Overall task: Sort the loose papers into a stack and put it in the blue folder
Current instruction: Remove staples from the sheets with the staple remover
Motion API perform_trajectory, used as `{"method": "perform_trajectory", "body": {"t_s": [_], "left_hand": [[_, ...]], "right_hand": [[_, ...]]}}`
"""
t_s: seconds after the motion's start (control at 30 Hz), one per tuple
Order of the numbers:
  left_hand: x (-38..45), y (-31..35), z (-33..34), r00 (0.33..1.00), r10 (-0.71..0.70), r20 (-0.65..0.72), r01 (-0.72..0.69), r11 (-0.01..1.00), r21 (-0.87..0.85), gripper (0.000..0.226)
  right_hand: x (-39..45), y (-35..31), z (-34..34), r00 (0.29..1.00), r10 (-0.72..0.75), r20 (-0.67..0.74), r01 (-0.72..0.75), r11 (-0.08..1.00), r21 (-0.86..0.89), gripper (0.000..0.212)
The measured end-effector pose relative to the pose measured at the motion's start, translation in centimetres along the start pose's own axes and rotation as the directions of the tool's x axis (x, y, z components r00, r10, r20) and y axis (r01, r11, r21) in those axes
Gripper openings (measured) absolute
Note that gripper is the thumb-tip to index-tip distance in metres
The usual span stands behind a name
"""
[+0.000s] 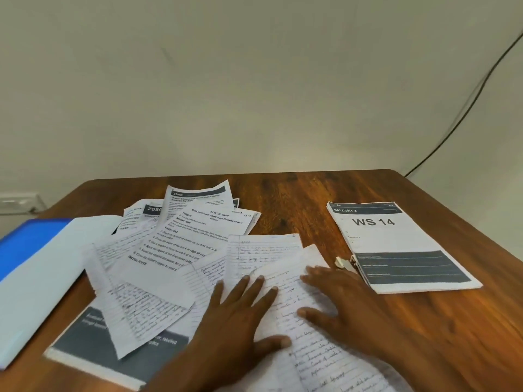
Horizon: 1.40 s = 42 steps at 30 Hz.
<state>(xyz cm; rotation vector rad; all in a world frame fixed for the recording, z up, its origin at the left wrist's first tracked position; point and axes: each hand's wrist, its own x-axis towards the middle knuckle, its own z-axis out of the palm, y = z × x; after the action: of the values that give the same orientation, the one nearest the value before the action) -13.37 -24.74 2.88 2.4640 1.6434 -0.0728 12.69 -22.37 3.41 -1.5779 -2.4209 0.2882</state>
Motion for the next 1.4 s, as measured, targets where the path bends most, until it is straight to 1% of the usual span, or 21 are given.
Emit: {"method": "perform_trajectory", "body": {"t_s": [0.07,0.13,0.27,0.37,0.43,0.53,0.67,0.8,0.9,1.0,1.07,1.17,1.2,1.27,1.3,1.37,1.4], "left_hand": [[0.4,-1.4,0.1,1.000,0.024,-0.019,-0.024,0.999,-0.028,0.091],[1.0,-2.6,0.5,0.998,0.022,-0.051,-0.023,0.999,-0.025,0.091],[0.6,-4.0,0.9,0.985,-0.095,-0.146,0.093,0.995,-0.018,0.095],[-0.1,-4.5,1.2,0.981,-0.167,-0.103,0.162,0.985,-0.055,0.098],[-0.7,-4.9,1.5,0.982,-0.171,-0.083,0.165,0.983,-0.079,0.099],[-1.1,-5.0,1.8,0.977,-0.172,-0.128,0.156,0.979,-0.131,0.099],[-1.5,-5.0,1.8,0.971,-0.165,-0.174,0.133,0.974,-0.181,0.096],[-1.6,-5.0,1.8,0.967,-0.163,-0.196,0.127,0.975,-0.185,0.093],[-1.6,-4.9,1.8,0.955,-0.178,-0.236,0.124,0.966,-0.227,0.092],[-1.6,-5.1,1.7,0.934,-0.221,-0.281,0.139,0.949,-0.284,0.089],[-1.5,-5.1,1.7,0.927,-0.236,-0.291,0.141,0.940,-0.311,0.086],[-1.4,-5.3,2.0,0.921,-0.238,-0.310,0.138,0.940,-0.311,0.085],[-1.5,-5.4,2.1,0.920,-0.237,-0.311,0.139,0.941,-0.308,0.088],[-1.8,-5.4,2.1,0.926,-0.236,-0.295,0.142,0.941,-0.307,0.100],[-1.8,-5.3,2.1,0.929,-0.235,-0.286,0.143,0.941,-0.308,0.100],[-1.7,-5.3,2.1,0.925,-0.239,-0.294,0.141,0.937,-0.320,0.087],[-1.6,-5.4,2.2,0.915,-0.247,-0.318,0.136,0.933,-0.332,0.083]], "right_hand": [[-0.3,-1.4,0.5,0.998,0.005,0.069,-0.002,0.999,-0.039,0.080],[-0.4,-2.2,1.0,0.997,0.017,0.079,-0.009,0.995,-0.097,0.083],[0.1,-3.4,2.1,0.997,0.068,0.037,-0.062,0.988,-0.138,0.083],[0.4,-3.9,2.3,0.995,0.095,0.006,-0.093,0.983,-0.155,0.091],[0.7,-4.8,2.3,0.994,0.110,-0.007,-0.110,0.978,-0.179,0.100],[1.4,-5.8,2.3,0.992,0.122,-0.013,-0.123,0.978,-0.168,0.106],[3.0,-5.4,3.5,0.993,0.114,0.009,-0.112,0.988,-0.106,0.091],[4.2,-5.4,4.4,0.993,0.122,0.002,-0.121,0.989,-0.079,0.080],[4.7,-6.1,4.8,0.992,0.118,-0.039,-0.121,0.989,-0.087,0.078],[5.1,-7.0,5.2,0.990,0.134,-0.038,-0.137,0.986,-0.098,0.077],[5.4,-7.7,5.5,0.988,0.147,-0.050,-0.151,0.983,-0.102,0.082],[5.6,-8.5,5.7,0.986,0.162,-0.040,-0.165,0.979,-0.120,0.101],[5.6,-8.7,5.4,0.986,0.163,-0.025,-0.165,0.978,-0.126,0.100],[5.8,-9.0,4.2,0.989,0.151,0.001,-0.149,0.976,-0.159,0.083],[6.2,-9.0,3.6,0.991,0.134,-0.008,-0.133,0.973,-0.190,0.074],[7.5,-8.5,2.5,0.994,0.096,-0.060,-0.108,0.963,-0.248,0.059],[8.3,-8.4,2.1,0.991,0.096,-0.090,-0.116,0.959,-0.257,0.056]]}}
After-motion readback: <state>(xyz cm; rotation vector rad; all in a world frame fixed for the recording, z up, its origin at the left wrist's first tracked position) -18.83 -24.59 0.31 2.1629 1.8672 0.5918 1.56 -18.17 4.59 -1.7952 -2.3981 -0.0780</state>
